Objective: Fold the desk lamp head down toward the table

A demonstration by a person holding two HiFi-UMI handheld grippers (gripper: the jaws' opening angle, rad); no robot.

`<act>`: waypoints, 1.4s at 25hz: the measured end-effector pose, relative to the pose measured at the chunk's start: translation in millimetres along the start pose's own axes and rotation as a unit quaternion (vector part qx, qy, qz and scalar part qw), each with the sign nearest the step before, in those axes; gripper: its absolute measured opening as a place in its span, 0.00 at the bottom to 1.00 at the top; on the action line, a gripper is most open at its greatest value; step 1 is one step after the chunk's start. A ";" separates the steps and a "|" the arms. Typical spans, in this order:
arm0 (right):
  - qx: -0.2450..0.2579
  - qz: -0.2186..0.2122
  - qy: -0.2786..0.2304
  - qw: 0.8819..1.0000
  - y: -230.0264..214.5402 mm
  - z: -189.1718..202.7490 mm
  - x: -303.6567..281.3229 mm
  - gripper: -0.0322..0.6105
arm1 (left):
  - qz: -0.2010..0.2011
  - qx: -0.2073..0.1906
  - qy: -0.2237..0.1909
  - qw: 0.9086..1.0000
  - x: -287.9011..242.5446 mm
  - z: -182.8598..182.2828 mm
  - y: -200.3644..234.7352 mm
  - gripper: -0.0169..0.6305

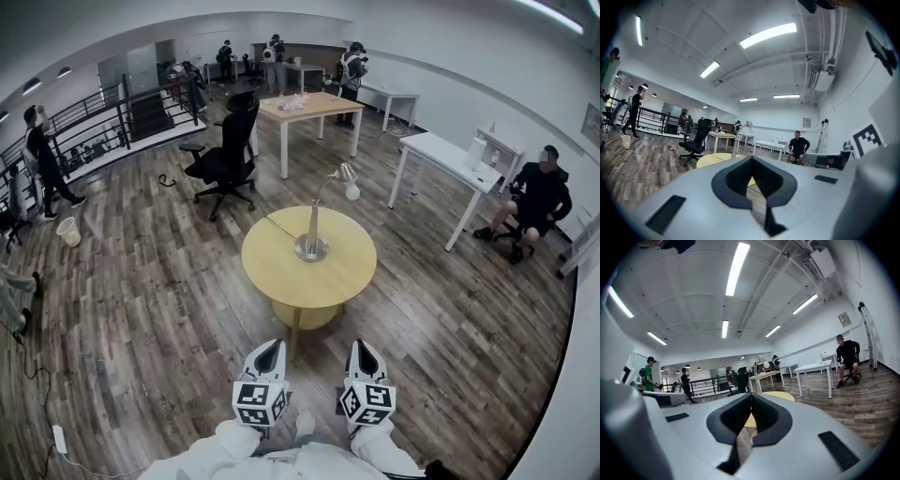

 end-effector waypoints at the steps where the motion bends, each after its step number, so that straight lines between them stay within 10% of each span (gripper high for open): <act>1: 0.001 -0.002 -0.001 1.000 -4.1 -5.0 -9.1 0.07 | 0.001 -0.002 -0.002 1.000 -10.4 -5.5 -0.7 0.03; 35: 0.006 -0.026 0.026 0.999 -84.1 -63.1 -272.3 0.07 | -0.022 0.019 0.015 0.999 -273.5 -69.9 77.7 0.03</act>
Point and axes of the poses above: the fingertips, and each gripper's own axes: x backward along the fingers, y to its left, z out of its underside, the point moved 1 cm from there along x, backward along the fingers, and after that the axes turned 8 degrees about y, right-handed, at the moved point
